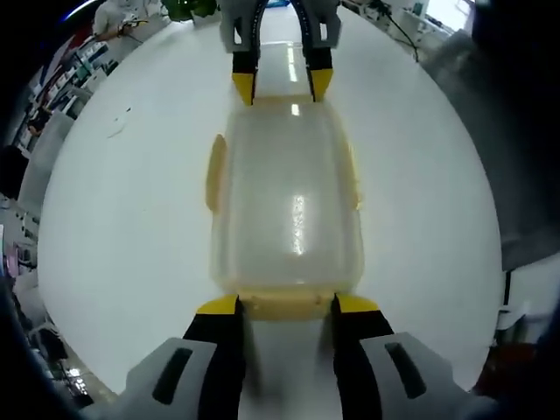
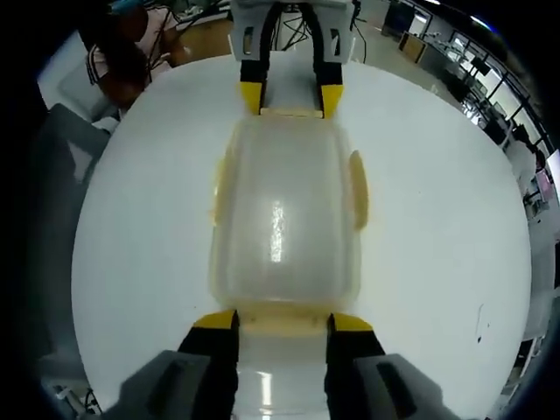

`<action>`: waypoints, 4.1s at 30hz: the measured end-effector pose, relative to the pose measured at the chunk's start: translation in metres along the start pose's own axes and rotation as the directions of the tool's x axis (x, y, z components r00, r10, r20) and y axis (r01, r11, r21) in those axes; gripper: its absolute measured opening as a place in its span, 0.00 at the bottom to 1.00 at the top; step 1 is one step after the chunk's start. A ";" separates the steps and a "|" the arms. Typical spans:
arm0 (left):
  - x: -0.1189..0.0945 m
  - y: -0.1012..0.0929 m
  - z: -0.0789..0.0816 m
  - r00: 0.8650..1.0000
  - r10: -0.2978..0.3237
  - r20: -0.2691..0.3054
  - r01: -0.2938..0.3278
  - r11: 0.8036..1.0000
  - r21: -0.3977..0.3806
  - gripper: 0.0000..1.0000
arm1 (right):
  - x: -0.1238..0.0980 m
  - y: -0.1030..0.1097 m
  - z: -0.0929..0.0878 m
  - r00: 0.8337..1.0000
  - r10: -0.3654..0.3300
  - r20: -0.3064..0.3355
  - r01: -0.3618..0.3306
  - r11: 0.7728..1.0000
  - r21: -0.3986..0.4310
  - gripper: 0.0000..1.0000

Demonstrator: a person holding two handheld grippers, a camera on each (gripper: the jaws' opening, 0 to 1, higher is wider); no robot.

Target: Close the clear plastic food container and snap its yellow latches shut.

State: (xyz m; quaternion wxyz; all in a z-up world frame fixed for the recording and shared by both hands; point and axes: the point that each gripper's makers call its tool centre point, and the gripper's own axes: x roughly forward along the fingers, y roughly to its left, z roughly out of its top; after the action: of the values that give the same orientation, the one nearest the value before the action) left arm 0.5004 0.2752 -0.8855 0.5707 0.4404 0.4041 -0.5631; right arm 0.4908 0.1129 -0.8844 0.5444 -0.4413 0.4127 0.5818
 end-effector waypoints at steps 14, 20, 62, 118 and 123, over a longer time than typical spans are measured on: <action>-0.033 0.000 0.010 0.999 0.041 0.024 -0.040 0.998 -0.057 0.36 | -0.038 -0.005 0.011 0.999 -0.033 0.017 0.034 0.999 -0.042 0.36; -0.044 0.003 0.017 0.997 0.059 0.052 -0.056 0.996 -0.068 0.36 | -0.053 -0.007 0.011 0.999 -0.051 0.011 0.052 0.997 -0.061 0.36; -0.082 -0.001 0.067 0.986 0.144 0.078 -0.139 0.988 -0.068 0.35 | -0.094 -0.001 -0.014 0.993 -0.119 0.003 0.119 0.989 -0.088 0.36; -0.053 0.005 0.113 0.991 0.120 0.065 -0.115 0.990 -0.079 0.36 | -0.088 -0.006 -0.070 0.995 -0.061 0.083 0.070 0.993 -0.099 0.36; -0.048 0.006 0.116 0.992 0.114 0.059 -0.109 0.990 -0.086 0.36 | -0.087 -0.007 -0.075 0.995 -0.058 0.082 0.066 0.993 -0.100 0.36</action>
State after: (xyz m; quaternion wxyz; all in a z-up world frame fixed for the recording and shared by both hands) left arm 0.5008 0.1774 -0.8057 0.6317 0.4201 0.3832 -0.5269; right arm 0.5044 0.0182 -0.8211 0.5549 -0.4580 0.3465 0.6019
